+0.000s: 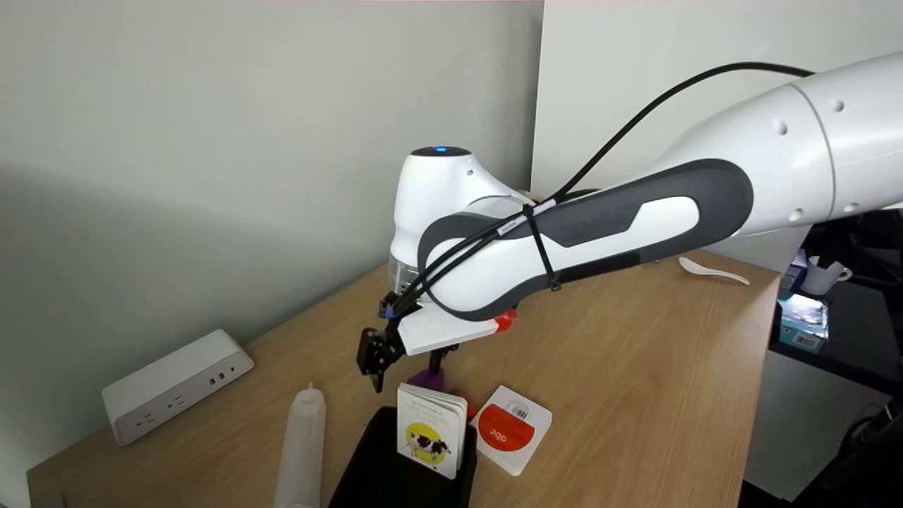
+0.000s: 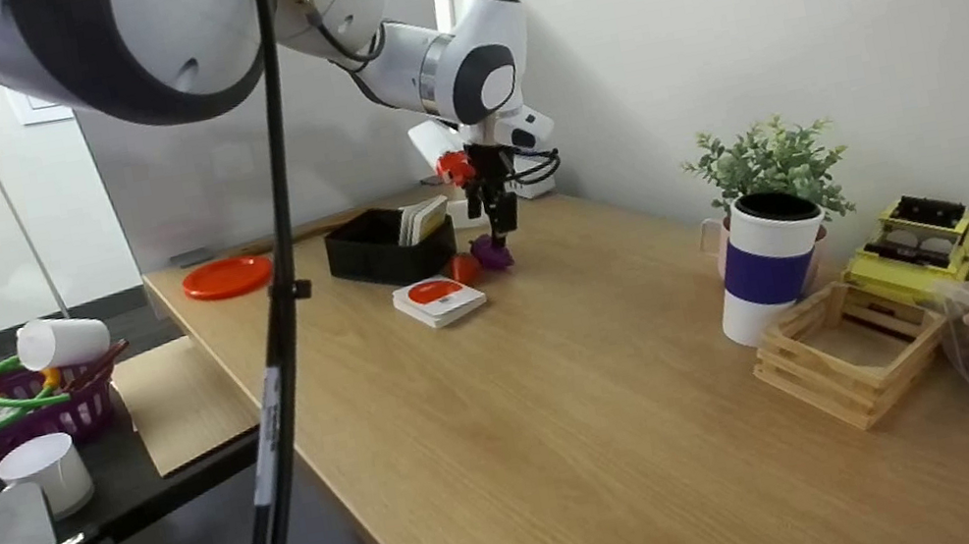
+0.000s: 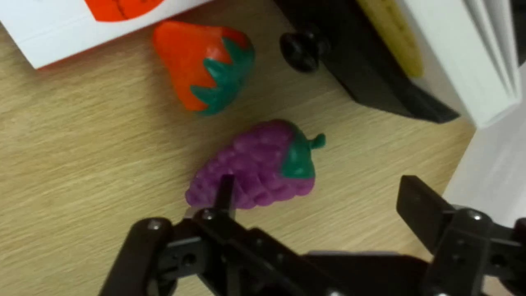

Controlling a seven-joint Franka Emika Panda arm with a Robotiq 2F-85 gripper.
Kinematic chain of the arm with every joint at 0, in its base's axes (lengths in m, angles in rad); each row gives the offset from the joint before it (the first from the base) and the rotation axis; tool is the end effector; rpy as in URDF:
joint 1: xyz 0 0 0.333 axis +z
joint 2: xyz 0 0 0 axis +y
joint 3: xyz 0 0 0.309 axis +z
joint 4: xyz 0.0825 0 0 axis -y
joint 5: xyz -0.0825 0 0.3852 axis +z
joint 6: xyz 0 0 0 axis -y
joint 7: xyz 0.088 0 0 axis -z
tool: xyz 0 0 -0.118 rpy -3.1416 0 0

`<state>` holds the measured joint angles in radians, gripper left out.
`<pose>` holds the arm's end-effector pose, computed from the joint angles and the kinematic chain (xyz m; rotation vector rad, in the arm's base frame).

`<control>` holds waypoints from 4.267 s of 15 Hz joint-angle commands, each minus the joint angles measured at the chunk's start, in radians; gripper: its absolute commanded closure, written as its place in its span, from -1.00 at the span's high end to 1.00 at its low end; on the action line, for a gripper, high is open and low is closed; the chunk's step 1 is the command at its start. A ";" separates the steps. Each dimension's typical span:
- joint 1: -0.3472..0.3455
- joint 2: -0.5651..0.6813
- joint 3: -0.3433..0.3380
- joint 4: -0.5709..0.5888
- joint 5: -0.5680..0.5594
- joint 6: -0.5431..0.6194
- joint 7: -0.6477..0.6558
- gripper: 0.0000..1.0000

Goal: Put the yellow-white book and the red fruit plush toy in the black box

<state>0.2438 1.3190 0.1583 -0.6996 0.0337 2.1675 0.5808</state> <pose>0.7668 0.2564 0.1391 -2.8733 0.4722 -0.0881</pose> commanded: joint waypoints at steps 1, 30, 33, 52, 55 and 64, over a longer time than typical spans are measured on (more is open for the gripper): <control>-0.022 -0.031 0.044 -0.025 0.000 -0.105 -0.172 1.00; -0.003 -0.011 0.000 0.049 -0.110 -0.517 -0.307 1.00; -0.002 -0.009 0.002 0.051 -0.121 -0.505 -0.319 1.00; -0.004 0.033 0.012 0.069 -0.132 -0.302 -0.482 1.00; -0.004 0.039 0.012 0.069 -0.132 -0.289 -0.478 0.61; -0.007 0.044 0.023 0.082 -0.127 -0.277 -0.477 -0.53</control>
<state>0.2426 1.3437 0.1764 -0.6355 -0.0960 1.8784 0.1210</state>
